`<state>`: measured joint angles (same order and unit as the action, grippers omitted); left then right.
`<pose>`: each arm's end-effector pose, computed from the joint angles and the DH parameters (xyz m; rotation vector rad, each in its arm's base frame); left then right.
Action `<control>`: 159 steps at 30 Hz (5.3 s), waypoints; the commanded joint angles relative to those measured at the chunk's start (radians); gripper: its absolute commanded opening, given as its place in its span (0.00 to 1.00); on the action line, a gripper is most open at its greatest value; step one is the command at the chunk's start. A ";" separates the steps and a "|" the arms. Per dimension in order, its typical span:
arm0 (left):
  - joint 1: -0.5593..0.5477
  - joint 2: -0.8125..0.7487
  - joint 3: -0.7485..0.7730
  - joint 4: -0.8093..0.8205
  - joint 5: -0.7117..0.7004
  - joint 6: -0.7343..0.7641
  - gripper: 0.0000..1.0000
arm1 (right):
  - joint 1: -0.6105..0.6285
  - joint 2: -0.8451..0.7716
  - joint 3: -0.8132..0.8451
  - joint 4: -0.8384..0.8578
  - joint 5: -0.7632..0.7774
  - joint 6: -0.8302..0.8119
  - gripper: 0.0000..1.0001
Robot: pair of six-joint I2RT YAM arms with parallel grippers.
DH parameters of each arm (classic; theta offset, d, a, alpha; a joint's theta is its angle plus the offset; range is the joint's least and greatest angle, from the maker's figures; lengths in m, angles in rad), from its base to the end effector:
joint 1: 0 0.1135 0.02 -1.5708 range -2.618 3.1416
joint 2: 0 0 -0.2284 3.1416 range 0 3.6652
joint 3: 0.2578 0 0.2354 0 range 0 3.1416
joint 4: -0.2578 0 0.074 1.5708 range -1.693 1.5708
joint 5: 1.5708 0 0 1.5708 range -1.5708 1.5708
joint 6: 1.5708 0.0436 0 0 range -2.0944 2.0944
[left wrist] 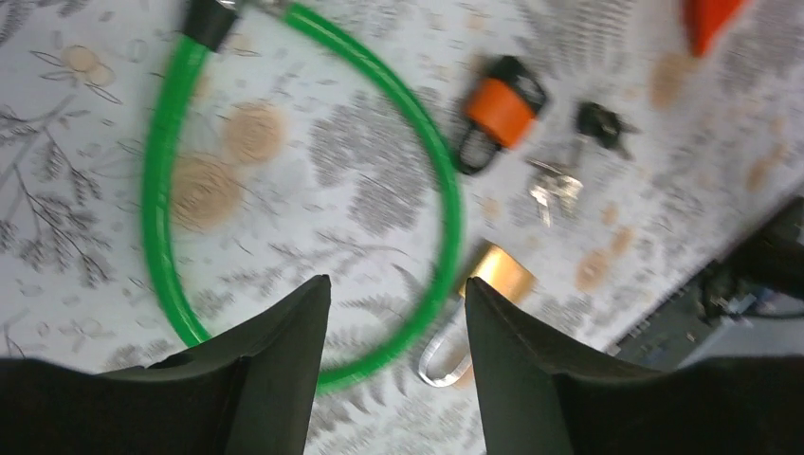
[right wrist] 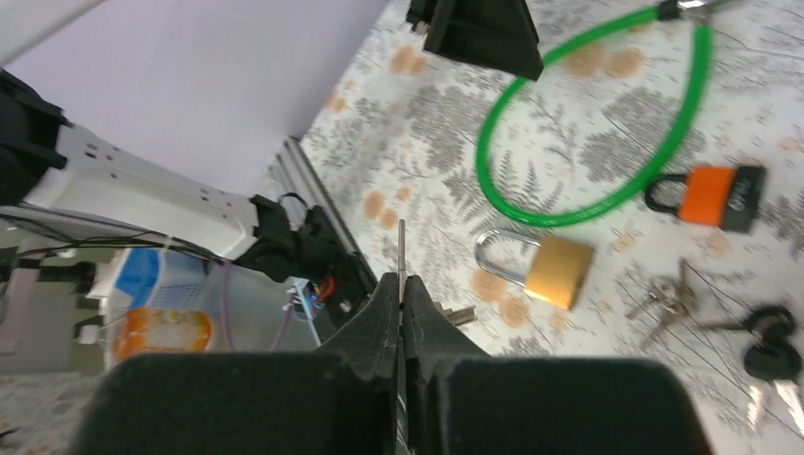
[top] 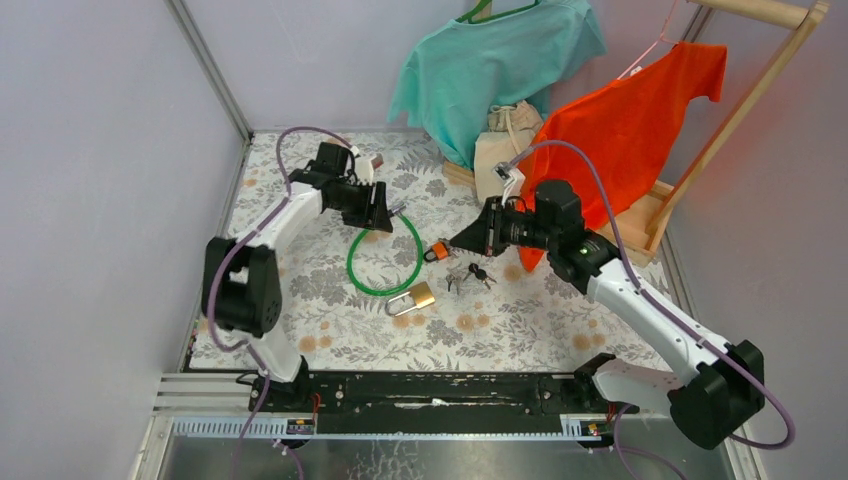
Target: Unlock with the key
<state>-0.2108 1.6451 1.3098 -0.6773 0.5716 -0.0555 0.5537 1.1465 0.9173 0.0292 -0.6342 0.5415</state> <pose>0.3180 -0.0922 0.2292 0.4107 2.5185 -0.8373 0.2146 0.1630 0.3067 -0.5135 1.8683 1.3210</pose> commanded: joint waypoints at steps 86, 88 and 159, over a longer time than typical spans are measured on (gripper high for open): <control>-0.417 -0.876 -0.426 0.268 -0.120 1.396 0.00 | 0.378 0.017 0.432 -0.604 0.389 -0.326 0.00; -0.424 -0.887 -0.431 0.270 -0.112 1.390 0.00 | 0.387 0.017 0.438 -0.593 0.410 -0.328 0.00; -0.519 -0.840 -0.326 0.257 -0.201 1.277 0.00 | 0.488 -0.029 0.452 -0.474 0.557 -0.447 0.00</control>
<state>-0.7197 0.8097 0.9367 -0.5018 0.3801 1.2358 1.0355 1.1320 1.3216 -0.5026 -0.0513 0.1078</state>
